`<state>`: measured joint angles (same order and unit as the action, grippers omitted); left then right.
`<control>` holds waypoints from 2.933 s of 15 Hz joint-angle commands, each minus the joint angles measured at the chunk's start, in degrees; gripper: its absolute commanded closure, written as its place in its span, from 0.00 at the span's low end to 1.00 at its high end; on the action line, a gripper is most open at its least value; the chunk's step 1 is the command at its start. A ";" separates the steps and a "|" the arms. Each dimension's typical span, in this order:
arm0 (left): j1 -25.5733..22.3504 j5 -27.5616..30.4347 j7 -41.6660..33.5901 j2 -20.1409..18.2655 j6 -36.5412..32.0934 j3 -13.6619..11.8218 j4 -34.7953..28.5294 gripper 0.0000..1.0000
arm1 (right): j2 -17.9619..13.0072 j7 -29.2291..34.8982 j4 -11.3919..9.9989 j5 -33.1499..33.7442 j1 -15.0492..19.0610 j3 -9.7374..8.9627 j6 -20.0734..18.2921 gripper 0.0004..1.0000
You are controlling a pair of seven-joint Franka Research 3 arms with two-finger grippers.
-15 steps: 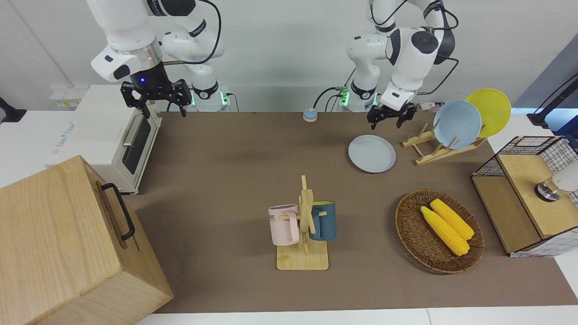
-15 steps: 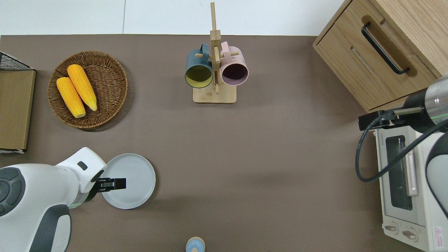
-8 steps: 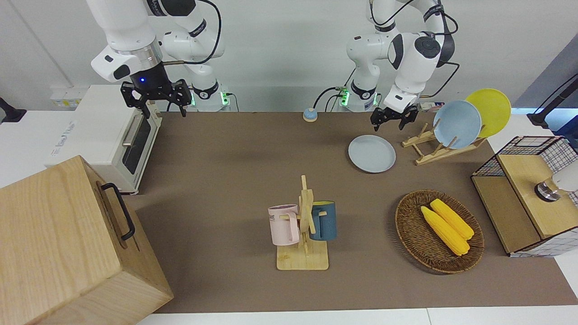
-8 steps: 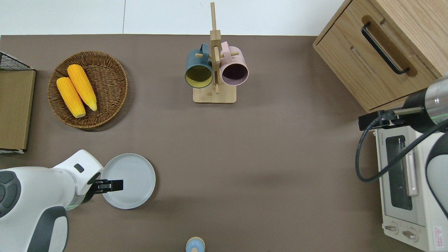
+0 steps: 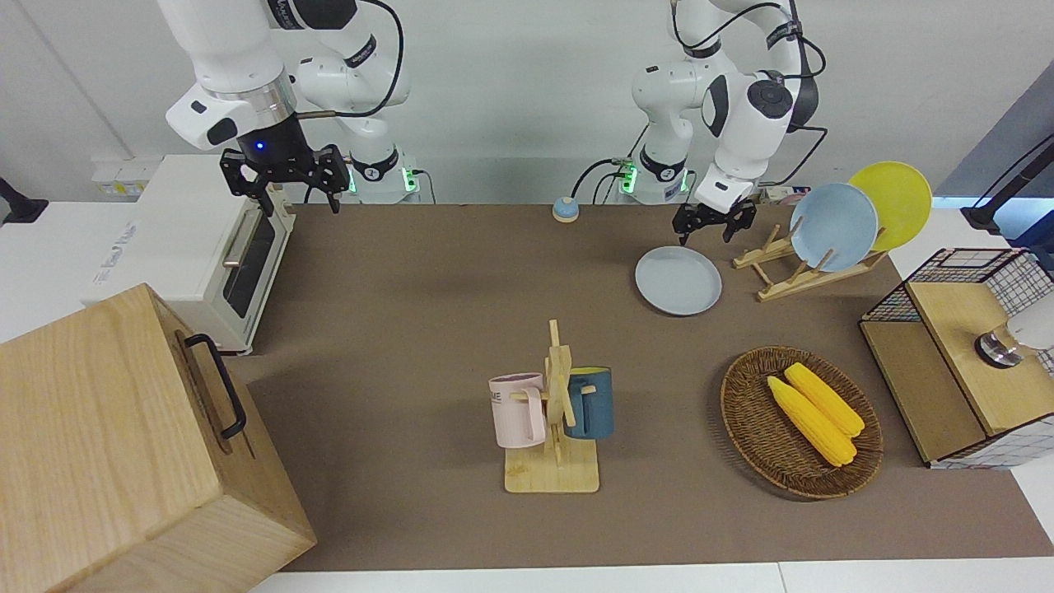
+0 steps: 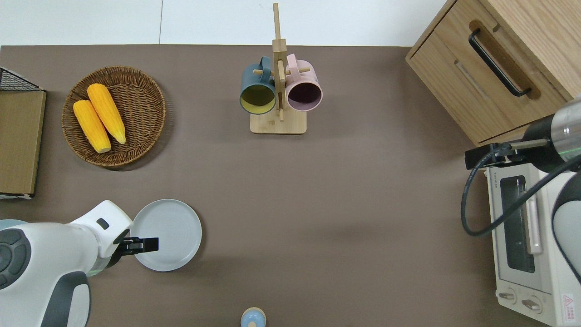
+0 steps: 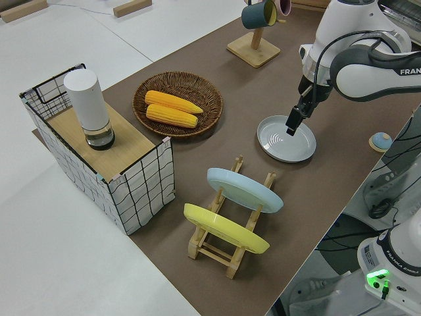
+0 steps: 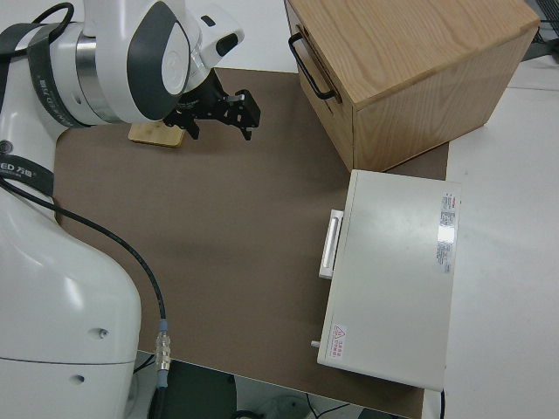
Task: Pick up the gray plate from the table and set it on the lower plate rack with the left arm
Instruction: 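Lift the gray plate with the left gripper and tilt it upright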
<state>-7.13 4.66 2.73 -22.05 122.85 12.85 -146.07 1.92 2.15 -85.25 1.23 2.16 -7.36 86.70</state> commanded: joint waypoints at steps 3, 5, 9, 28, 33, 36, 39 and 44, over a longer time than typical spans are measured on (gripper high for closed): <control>-1.04 -0.88 -1.85 -2.12 4.41 -0.10 -4.48 0.00 | 0.54 0.75 1.14 0.17 1.27 -1.17 -0.92 0.02; -1.22 -0.88 -2.90 -1.95 5.64 -0.11 -5.45 0.00 | 0.54 0.75 1.22 0.17 1.27 -1.17 -0.92 0.02; -1.13 -0.88 -2.91 -1.59 8.71 -0.02 -7.55 0.00 | 0.54 0.75 1.14 0.17 1.27 -1.17 -0.92 0.02; -3.41 -0.88 -4.84 4.38 21.63 -0.02 -12.74 0.00 | 0.54 0.75 1.14 0.17 1.27 -1.17 -0.92 0.02; -3.68 -0.88 -4.84 6.23 23.57 -0.02 -13.36 0.00 | 0.54 0.75 1.14 0.17 1.27 -1.17 -0.92 0.02; -3.68 -0.88 -4.84 7.46 24.72 -0.02 -13.45 0.00 | 0.54 0.84 1.22 0.17 1.27 -1.17 -0.92 0.02; -3.68 -0.88 -4.84 7.37 24.72 -0.02 -13.54 0.00 | 0.54 0.75 1.22 0.17 1.18 -1.17 -0.92 0.02; -3.68 -0.88 -4.84 7.46 24.72 -0.02 -13.45 0.06 | 0.54 0.75 1.22 0.17 1.27 -1.17 -0.92 0.02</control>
<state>-10.29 4.65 -1.63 -14.31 145.76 12.75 -158.29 1.92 2.15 -85.25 1.23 2.16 -7.36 86.70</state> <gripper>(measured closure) 0.009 0.013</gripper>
